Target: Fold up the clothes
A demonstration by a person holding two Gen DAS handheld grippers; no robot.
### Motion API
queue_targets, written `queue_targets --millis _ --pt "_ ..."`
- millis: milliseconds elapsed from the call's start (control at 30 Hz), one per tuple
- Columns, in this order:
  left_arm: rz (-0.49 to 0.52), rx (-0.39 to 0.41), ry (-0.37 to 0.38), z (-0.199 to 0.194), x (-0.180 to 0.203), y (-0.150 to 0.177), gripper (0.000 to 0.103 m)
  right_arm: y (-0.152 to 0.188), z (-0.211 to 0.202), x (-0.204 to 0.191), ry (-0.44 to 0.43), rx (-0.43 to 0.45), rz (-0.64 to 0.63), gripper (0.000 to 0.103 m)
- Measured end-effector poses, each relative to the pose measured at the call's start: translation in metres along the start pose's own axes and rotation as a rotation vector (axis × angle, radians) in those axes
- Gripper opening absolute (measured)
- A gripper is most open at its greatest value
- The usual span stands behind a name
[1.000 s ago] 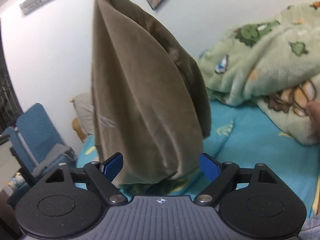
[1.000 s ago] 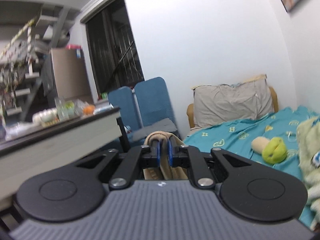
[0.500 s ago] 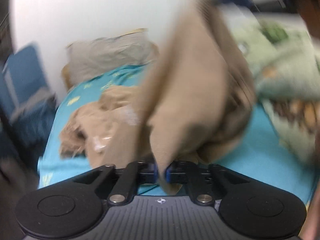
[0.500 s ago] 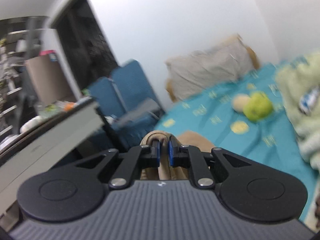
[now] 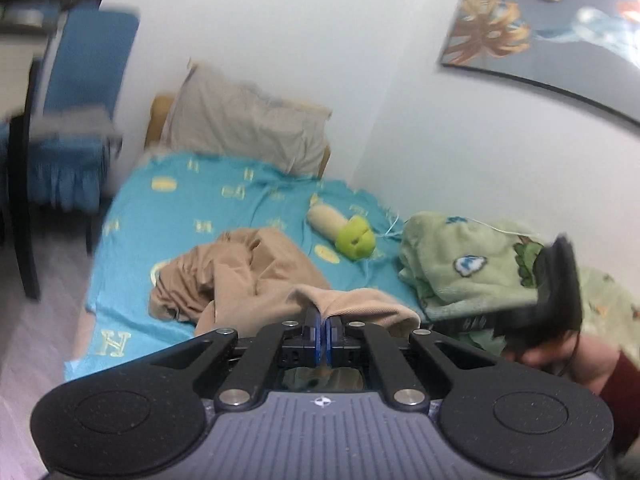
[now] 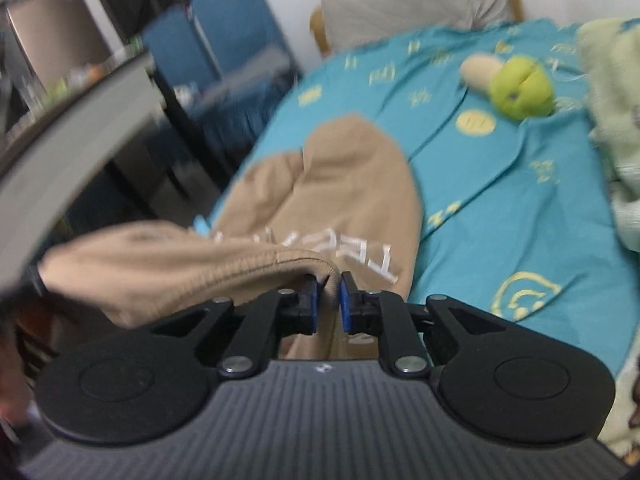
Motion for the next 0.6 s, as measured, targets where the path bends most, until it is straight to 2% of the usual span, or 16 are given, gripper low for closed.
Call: queue_targets --millis 67,133,167,200,233,300,367,433,533,600 --pt "-0.054 -0.032 -0.053 0.036 -0.029 -0.017 0.003 -0.002 0.028 0.000 0.019 -0.059 0.009 0.019" --pt "-0.083 -0.041 -0.136 0.067 -0.057 -0.021 0.004 0.004 0.047 0.005 0.027 -0.105 0.043 0.040" --pt "-0.088 -0.043 -0.180 0.081 -0.071 -0.020 0.006 0.007 0.056 0.007 0.031 -0.126 0.061 0.063" --pt "-0.089 -0.052 -0.224 0.090 -0.082 -0.014 0.010 0.010 0.058 0.010 0.029 -0.124 0.094 0.080" --pt "-0.092 -0.065 -0.258 0.094 -0.090 -0.008 0.014 0.013 0.059 0.014 0.028 -0.121 0.126 0.083" --pt "-0.103 -0.080 -0.304 0.093 -0.102 -0.002 0.016 0.012 0.052 0.022 0.033 -0.083 0.195 0.081" --pt "-0.097 -0.041 -0.312 0.081 -0.097 -0.007 0.024 0.011 0.044 0.028 0.050 -0.040 0.240 0.081" --pt "-0.058 0.039 -0.326 0.065 -0.085 -0.014 0.044 0.010 0.037 0.031 0.073 -0.015 0.260 0.081" --pt "0.061 0.139 -0.335 0.043 -0.060 -0.014 0.052 0.011 0.030 0.032 0.102 -0.002 0.281 0.081" --pt "0.176 0.168 -0.328 0.037 -0.039 -0.006 0.055 0.012 0.026 0.033 0.121 0.006 0.298 0.081"
Point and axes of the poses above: each gripper's, at about its wrist camera, not at the fingertips, and z roughly the way its jaws point, x to its right, y to its underside, the point moved 3 cm from there along z, roughly the way its jaws point, and after that the axes turned 14 degrees about -z, right-handed, at the moved point
